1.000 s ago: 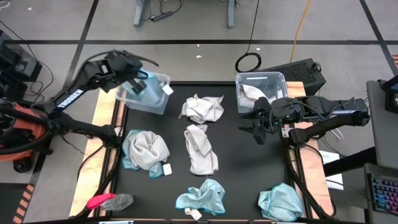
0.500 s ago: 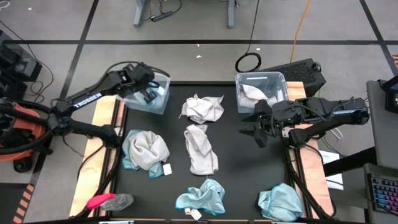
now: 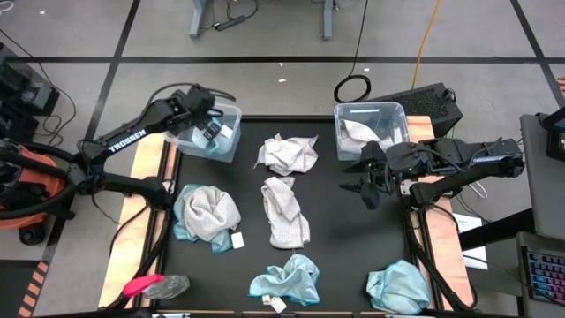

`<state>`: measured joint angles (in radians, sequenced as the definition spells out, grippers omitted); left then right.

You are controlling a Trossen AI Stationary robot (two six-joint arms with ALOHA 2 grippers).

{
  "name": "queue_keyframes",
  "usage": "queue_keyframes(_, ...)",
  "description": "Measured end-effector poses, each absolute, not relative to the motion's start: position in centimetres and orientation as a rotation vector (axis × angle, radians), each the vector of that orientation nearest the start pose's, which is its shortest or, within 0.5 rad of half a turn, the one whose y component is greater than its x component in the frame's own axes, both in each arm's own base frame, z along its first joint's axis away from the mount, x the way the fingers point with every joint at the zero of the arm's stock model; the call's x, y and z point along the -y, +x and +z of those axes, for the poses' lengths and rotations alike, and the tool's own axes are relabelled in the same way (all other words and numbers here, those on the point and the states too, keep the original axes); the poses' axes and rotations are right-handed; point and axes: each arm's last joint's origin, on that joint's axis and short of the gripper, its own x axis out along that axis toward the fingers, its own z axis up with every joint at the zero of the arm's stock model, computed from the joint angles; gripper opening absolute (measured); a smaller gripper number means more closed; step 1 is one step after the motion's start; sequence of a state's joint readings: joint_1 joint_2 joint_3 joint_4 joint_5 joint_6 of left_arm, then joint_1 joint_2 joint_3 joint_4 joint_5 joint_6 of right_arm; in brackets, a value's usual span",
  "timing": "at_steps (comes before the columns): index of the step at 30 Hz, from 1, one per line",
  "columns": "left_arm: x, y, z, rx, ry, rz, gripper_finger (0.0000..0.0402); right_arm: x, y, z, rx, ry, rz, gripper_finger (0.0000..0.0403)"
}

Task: Sort microfiber towel by color & place in baskets
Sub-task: Put the gray microfiber towel into the right transparent bin

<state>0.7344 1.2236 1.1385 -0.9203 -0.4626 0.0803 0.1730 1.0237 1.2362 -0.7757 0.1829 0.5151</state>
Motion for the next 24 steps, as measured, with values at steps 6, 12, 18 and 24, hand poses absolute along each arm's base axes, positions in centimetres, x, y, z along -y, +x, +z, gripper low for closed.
queue_keyframes(6,-16.4,16.1,31.1,-1.064,-0.146,1.012,0.0189,-2.8,18.9,38.8,-0.537,0.4,-0.151,0.0247)
queue_keyframes(12,-16.2,16.2,31.1,-1.042,-0.201,0.951,0.0203,-2.7,18.9,38.8,-0.535,0.399,-0.154,0.0247)
queue_keyframes(18,-15.9,16.5,30.9,-1.019,-0.275,0.813,0.0203,-2.7,18.9,38.8,-0.534,0.398,-0.156,0.0247)
queue_keyframes(24,-15.5,16.7,30.8,-0.994,-0.358,0.653,0.0203,-2.7,18.9,38.8,-0.532,0.396,-0.163,0.0247)
